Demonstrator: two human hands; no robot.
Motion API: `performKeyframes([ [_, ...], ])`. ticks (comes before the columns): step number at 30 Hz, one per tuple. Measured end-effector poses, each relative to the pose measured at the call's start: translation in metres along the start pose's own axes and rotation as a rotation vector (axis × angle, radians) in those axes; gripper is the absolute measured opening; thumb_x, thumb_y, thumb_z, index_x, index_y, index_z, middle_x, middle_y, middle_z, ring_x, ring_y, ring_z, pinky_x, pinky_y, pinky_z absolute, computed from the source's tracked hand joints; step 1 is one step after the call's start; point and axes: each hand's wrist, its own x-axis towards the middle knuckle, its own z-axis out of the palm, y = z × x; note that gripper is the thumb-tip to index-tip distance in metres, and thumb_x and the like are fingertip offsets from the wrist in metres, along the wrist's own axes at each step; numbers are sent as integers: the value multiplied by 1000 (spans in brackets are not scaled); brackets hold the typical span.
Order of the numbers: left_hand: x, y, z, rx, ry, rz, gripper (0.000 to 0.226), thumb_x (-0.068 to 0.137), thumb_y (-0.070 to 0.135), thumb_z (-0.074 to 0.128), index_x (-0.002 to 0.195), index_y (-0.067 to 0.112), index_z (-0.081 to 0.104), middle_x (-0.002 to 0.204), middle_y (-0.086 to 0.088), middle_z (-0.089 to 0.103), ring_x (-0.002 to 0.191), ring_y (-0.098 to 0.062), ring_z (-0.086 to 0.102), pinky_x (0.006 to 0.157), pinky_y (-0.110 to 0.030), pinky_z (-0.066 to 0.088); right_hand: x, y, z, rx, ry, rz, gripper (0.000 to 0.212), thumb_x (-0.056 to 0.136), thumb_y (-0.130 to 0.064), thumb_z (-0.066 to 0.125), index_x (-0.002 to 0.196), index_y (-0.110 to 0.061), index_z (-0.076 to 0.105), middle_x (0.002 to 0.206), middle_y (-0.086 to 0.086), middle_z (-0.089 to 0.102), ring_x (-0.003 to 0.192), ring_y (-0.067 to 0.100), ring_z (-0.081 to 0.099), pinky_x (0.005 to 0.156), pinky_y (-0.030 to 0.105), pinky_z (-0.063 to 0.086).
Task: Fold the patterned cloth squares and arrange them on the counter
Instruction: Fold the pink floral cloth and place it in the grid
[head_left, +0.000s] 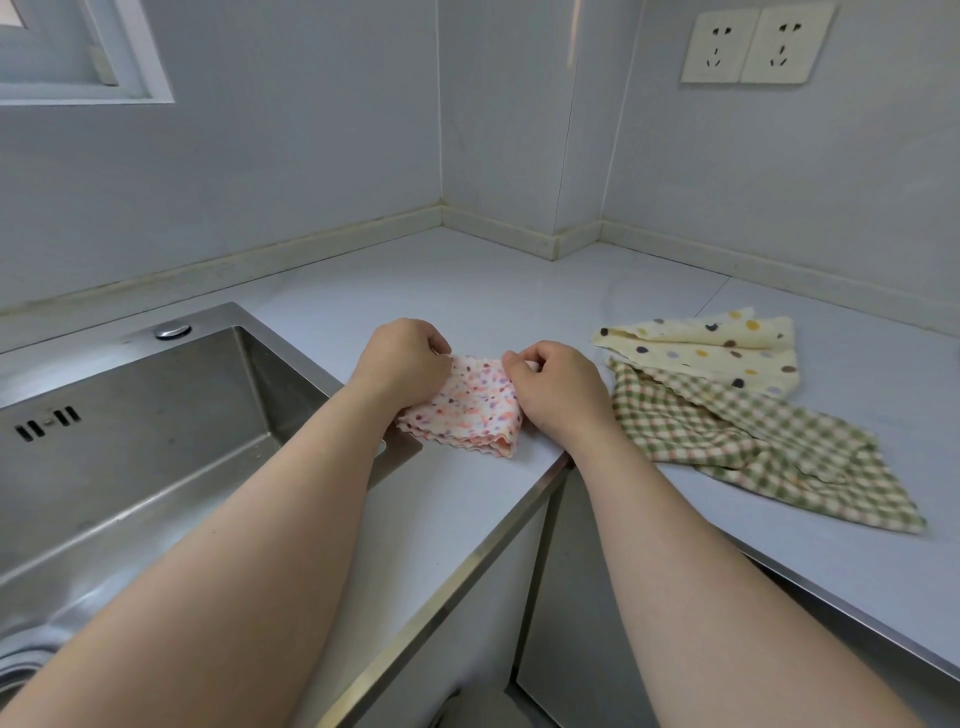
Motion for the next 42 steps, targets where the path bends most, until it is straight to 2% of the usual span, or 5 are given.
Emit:
performKeyframes([
  [6, 1, 2, 1, 212, -40, 92, 13, 92, 16, 49, 89, 25, 59, 105, -3, 57, 96, -24, 55, 77, -33, 44, -1, 0, 0, 11, -2, -3, 28, 91, -54, 56, 88, -27, 63, 94, -8, 67, 90, 15, 62, 86, 43, 55],
  [17, -8, 26, -30, -173, -109, 98, 35, 98, 6, 35, 99, 29, 61, 89, -4, 60, 66, -21, 52, 55, -32, 47, -15, -8, -21, 287, -170, -41, 29, 90, -48, 71, 91, -20, 64, 91, -2, 71, 86, 21, 67, 75, 38, 54],
  [26, -15, 52, -69, -212, -56, 178, 37, 89, 1, 36, 84, 21, 66, 71, 2, 56, 60, -14, 49, 51, -25, 34, -37, -57, -88, 39, -508, -166, 26, 84, -49, 78, 98, -27, 72, 97, -17, 71, 70, 2, 60, 71, 25, 45],
  [37, -30, 63, -98, -660, -276, 243, 35, 82, -6, 37, 65, 12, 62, 58, 1, 56, 52, -13, 46, 52, -23, 37, -63, -147, -135, -232, -714, -392, 23, 90, -40, 75, 103, -27, 62, 104, 0, 67, 93, 23, 67, 85, 49, 55],
  [42, -33, 65, -105, -784, -325, 237, 23, 71, 8, 41, 63, 14, 63, 63, -5, 52, 61, -22, 41, 58, -30, 32, -59, -159, -151, -539, -717, -354, 21, 89, -50, 72, 79, -34, 62, 81, -26, 66, 81, 0, 65, 70, 24, 49],
])
